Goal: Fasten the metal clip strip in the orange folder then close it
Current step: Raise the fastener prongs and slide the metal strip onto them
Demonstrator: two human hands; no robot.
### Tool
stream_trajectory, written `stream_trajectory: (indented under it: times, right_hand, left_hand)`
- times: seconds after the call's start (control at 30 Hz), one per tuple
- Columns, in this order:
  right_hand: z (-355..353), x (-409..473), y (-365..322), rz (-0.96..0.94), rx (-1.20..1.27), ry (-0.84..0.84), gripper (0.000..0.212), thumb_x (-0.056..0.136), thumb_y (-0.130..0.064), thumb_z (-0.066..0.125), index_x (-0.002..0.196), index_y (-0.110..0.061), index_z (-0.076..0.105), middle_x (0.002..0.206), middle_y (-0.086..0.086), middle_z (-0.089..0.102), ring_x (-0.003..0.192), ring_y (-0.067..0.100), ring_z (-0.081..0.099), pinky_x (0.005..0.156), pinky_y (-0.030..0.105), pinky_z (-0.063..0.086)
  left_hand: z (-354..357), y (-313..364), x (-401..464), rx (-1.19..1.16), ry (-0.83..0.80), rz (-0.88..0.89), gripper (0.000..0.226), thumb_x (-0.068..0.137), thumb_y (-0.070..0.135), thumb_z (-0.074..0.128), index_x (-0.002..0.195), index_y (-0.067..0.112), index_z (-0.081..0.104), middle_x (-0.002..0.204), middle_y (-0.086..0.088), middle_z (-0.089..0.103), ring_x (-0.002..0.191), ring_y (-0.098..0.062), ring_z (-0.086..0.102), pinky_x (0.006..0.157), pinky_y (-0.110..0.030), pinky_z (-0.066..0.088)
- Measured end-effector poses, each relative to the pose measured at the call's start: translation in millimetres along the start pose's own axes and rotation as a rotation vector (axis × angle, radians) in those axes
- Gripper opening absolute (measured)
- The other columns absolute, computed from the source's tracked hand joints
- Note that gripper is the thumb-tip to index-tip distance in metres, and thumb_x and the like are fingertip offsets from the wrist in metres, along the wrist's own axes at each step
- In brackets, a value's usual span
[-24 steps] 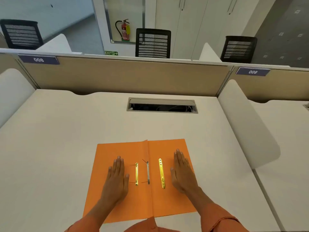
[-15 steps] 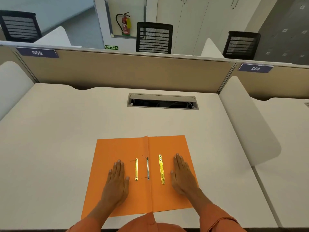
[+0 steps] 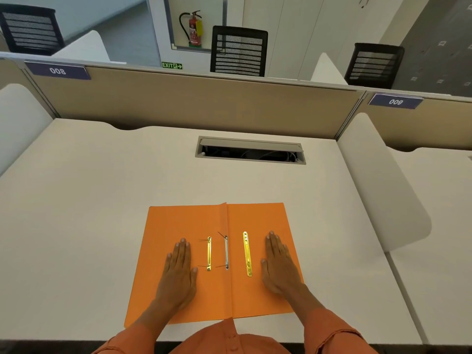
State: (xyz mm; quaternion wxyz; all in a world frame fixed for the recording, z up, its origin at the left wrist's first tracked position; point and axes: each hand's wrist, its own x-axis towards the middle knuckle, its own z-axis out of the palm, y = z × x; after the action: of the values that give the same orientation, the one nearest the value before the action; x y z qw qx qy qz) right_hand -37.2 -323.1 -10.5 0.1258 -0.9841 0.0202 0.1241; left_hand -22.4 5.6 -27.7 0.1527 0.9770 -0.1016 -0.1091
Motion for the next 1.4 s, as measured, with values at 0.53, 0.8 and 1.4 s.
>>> stream_trajectory:
  times: [0.53,0.8,1.4]
  right_hand:
    - [-30,14,-17,-0.057,0.093,0.288,0.032,0.093,-0.008,0.067,0.125,-0.007,0.071,0.124,0.011,0.075,0.112,0.033,0.071,0.106,0.05,0.052]
    - [-58,49,-47,0.025,0.34,-0.062,0.064,0.071,-0.025,0.092,0.126,-0.019,0.061,0.121,-0.002,0.057,0.111,0.017,0.056,0.093,0.033,0.054]
    - [-69,74,-61,-0.018,0.12,-0.251,0.082,0.054,-0.029,0.102,0.118,-0.022,0.051,0.125,-0.001,0.051,0.119,0.024,0.044,0.092,0.047,0.054]
  left_hand:
    - [-20,11,7,-0.164,0.123,-0.03,0.056,0.102,0.026,0.05,0.152,0.001,0.042,0.159,-0.02,0.043,0.147,-0.038,0.042,0.122,-0.051,0.027]
    - [-36,48,-2,-0.65,0.233,-0.199,0.023,0.095,0.01,0.069,0.117,0.013,0.074,0.098,0.005,0.077,0.087,-0.004,0.069,0.077,-0.015,0.052]
    - [-25,58,-9,-0.795,0.014,-0.194,0.028,0.088,0.003,0.076,0.109,0.019,0.072,0.095,0.0,0.075,0.089,-0.01,0.068,0.076,-0.007,0.053]
